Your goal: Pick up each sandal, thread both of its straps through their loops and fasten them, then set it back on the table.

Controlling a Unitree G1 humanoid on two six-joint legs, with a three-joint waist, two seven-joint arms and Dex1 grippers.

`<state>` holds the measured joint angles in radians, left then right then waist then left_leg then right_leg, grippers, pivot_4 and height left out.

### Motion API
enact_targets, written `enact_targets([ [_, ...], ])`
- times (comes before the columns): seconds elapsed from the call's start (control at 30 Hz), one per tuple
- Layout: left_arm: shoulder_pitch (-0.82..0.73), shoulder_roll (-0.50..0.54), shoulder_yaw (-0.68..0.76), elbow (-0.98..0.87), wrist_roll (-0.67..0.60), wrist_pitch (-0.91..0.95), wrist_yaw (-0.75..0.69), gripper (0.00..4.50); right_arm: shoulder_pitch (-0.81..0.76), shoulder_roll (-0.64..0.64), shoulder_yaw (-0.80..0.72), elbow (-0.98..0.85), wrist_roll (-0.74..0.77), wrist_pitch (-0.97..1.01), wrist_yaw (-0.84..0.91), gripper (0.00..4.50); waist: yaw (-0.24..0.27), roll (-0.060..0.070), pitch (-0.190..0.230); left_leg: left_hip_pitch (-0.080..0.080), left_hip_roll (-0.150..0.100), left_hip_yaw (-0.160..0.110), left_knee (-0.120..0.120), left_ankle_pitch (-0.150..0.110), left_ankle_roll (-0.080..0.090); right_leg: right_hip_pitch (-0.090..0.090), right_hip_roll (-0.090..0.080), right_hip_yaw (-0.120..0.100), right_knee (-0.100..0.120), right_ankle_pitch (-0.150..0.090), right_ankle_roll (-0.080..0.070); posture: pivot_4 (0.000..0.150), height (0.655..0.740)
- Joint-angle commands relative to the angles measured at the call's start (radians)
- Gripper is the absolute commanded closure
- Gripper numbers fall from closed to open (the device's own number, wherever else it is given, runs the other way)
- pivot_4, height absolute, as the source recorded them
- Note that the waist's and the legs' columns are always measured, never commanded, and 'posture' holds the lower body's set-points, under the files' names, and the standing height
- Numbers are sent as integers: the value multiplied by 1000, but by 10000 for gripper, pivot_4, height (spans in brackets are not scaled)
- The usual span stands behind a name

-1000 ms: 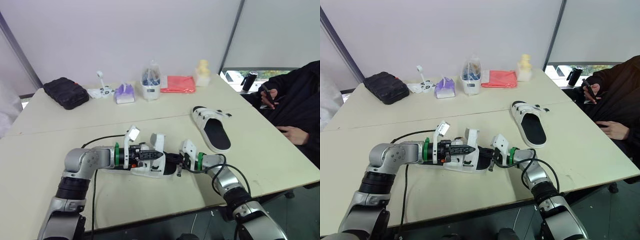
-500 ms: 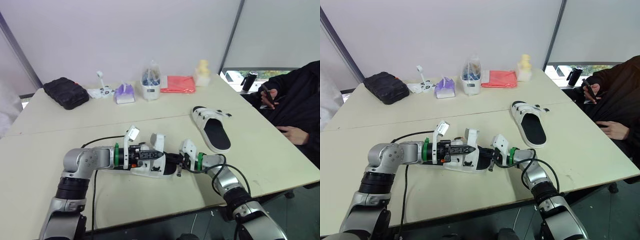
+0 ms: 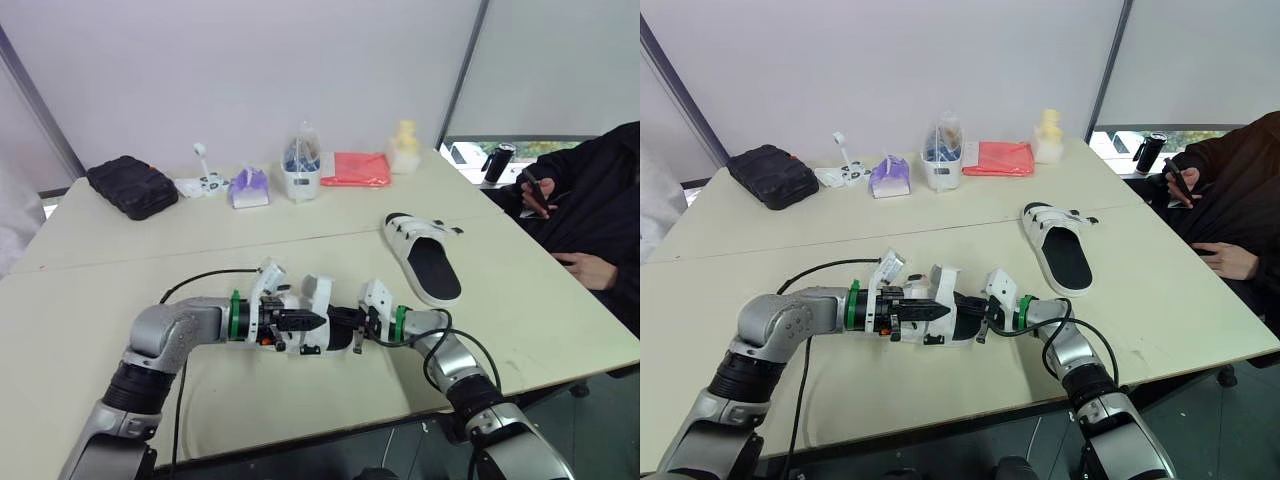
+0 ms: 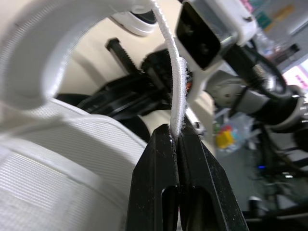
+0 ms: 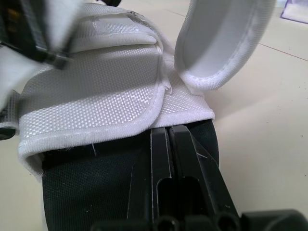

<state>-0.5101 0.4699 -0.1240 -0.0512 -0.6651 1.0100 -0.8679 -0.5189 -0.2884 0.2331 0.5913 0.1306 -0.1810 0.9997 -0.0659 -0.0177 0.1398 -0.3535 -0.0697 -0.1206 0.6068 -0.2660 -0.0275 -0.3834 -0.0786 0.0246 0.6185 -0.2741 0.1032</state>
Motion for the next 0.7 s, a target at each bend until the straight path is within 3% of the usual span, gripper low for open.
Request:
enact_targets([
  [0.03, 35, -7, -28, 26, 61, -53, 24, 44807, 69, -1, 74, 105, -102, 60, -16, 45000, 0, 0, 0, 0, 0, 0, 0, 0, 0, 0, 0, 0, 0, 0, 0, 1500, 7400],
  [0.5, 236, -44, 10, -151, 73, -298, 12, 44807, 70, -3, 74, 108, -101, 64, -13, 45000, 2, 0, -1, 0, 0, 0, 0, 0, 0, 1, 0, 0, -1, 0, -1, 1500, 7400],
  [0.7, 304, -43, 10, -131, 138, -424, 36, 44807, 63, -4, 76, 114, -102, 63, -7, 45000, 2, 0, -1, 0, 0, 0, 0, 0, 0, 1, 0, 0, -1, -1, -1, 1500, 7400],
])
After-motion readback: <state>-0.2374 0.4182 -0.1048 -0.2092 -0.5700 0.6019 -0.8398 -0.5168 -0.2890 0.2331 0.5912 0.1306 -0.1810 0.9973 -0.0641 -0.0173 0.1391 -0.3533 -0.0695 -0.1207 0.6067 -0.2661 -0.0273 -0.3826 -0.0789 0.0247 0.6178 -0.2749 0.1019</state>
